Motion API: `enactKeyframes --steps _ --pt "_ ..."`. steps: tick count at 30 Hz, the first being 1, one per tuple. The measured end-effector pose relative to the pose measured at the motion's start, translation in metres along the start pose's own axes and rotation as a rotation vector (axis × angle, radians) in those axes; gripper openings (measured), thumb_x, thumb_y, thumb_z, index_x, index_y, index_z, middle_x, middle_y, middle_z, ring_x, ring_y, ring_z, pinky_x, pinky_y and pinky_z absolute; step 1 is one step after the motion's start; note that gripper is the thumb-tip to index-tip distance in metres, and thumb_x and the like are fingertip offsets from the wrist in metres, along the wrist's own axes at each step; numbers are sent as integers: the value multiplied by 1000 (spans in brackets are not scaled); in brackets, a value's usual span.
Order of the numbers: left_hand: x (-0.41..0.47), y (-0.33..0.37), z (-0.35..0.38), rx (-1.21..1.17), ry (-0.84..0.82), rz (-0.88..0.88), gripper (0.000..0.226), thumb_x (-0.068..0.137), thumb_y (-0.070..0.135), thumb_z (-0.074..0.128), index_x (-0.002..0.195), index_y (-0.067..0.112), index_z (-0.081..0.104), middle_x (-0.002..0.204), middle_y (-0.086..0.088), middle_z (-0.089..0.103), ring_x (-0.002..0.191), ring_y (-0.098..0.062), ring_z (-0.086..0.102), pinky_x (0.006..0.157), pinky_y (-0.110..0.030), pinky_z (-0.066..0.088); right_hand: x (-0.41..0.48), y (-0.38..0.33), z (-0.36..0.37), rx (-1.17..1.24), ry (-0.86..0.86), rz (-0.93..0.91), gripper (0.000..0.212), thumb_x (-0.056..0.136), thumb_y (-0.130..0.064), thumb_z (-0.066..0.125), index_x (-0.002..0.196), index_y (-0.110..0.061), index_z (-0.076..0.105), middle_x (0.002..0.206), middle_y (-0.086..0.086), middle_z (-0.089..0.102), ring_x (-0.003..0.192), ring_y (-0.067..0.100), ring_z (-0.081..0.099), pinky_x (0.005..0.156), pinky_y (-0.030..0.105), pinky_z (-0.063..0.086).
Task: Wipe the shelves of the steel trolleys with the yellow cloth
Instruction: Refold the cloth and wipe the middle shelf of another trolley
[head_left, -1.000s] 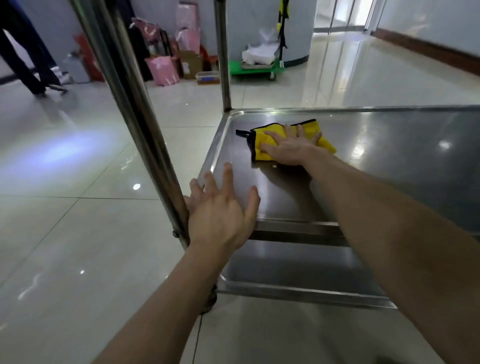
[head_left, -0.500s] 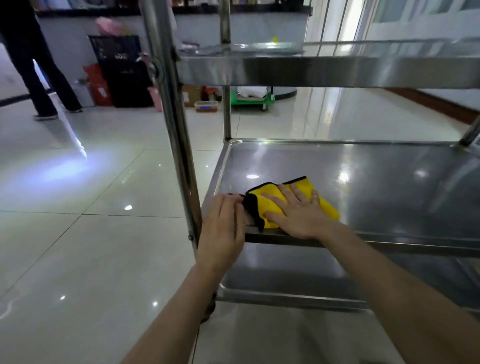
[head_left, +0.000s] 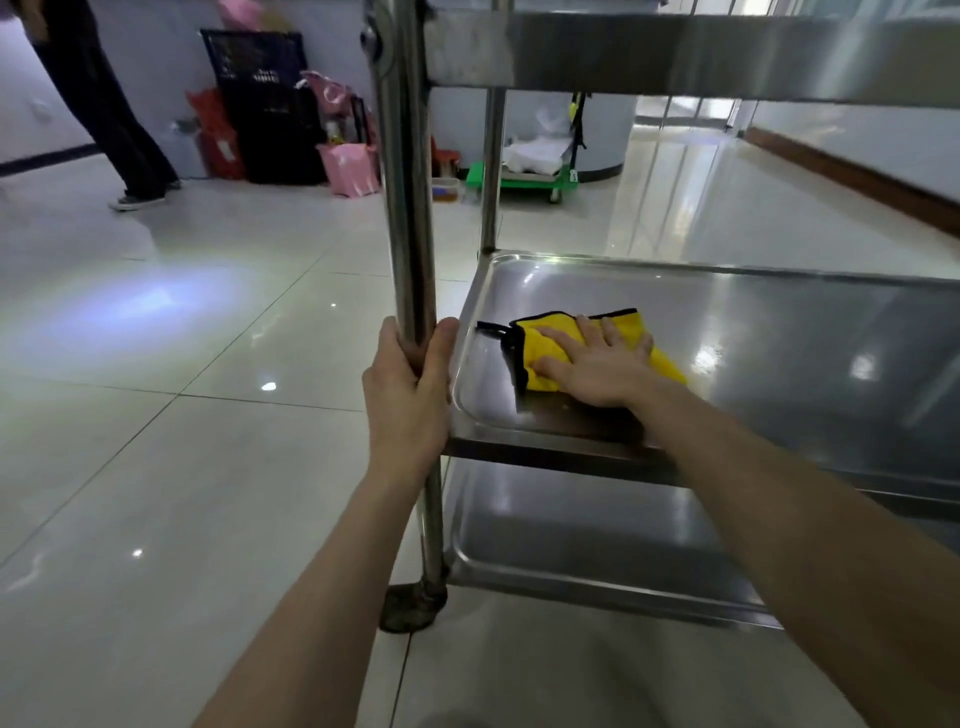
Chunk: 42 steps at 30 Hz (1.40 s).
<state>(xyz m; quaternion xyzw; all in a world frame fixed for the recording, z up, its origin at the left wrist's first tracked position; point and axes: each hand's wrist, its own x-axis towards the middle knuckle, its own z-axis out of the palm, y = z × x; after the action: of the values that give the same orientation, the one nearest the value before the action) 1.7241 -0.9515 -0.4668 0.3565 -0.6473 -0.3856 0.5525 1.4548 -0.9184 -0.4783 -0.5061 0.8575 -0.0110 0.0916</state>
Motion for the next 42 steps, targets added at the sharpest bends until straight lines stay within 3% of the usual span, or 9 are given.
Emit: enactKeyframes --steps 6,11,16,20,26,35,37,39,42 --pt "0 -10 0 18 46 86 54 89 88 54 89 35 46 66 -16 55 58 -41 57 55 -58 51 91 -61 -7 40 -11 -23 96 74 -101 9 161 -63 -4 180 6 -10 163 44 -14 110 85 -17" --pt "1 -9 4 42 72 106 40 90 87 55 86 48 48 64 -12 53 56 -40 56 51 -56 50 103 -72 -8 7 -36 -58 98 74 -102 7 162 -61 -4 179 6 -14 162 43 -16 109 86 -18" --pt "6 -13 4 3 70 39 54 90 85 58 90 32 48 64 -18 52 58 -46 55 55 -61 50 43 -77 5 -12 -10 -160 89 82 -99 13 161 -62 -5 179 3 -14 164 38 -15 115 81 -15" --pt "7 -11 3 0 49 20 67 88 87 57 92 20 48 67 -19 56 60 -45 59 59 -62 51 -31 -71 24 -19 19 -253 91 74 -103 1 156 -68 -10 179 -2 -14 164 33 -18 118 77 -17" --pt "3 -3 0 34 -6 8 53 98 67 60 95 15 49 73 -19 62 65 -39 63 65 -59 55 -99 -56 33 -9 29 -281 90 77 -102 10 158 -66 -8 180 -5 -10 165 28 -13 122 74 -11" --pt "3 -7 -12 170 -139 8 39 107 46 62 104 15 38 80 -7 59 68 -17 58 57 -31 44 -117 -63 11 42 -6 -283 118 66 -105 31 165 -52 -6 180 -6 -1 166 25 -4 126 73 -1" --pt "-6 -5 -12 160 -119 11 34 106 43 64 112 18 41 93 -5 59 81 -17 61 70 -33 48 -121 -60 6 161 25 -266 104 79 -98 31 167 -47 14 178 -5 16 165 22 10 129 66 5" --pt "-26 -13 -21 176 -23 15 44 103 44 68 128 19 41 112 -4 56 100 -22 61 85 -38 53 -122 -51 0 266 142 -258 71 102 -73 39 162 -36 39 168 -2 39 156 23 32 128 57 19" --pt "-73 -38 -41 198 171 -14 37 99 46 65 124 32 41 107 5 54 96 -18 60 82 -51 56 -129 -23 -7 261 339 -262 40 109 -29 50 146 -20 60 147 7 58 135 29 51 116 48 38"
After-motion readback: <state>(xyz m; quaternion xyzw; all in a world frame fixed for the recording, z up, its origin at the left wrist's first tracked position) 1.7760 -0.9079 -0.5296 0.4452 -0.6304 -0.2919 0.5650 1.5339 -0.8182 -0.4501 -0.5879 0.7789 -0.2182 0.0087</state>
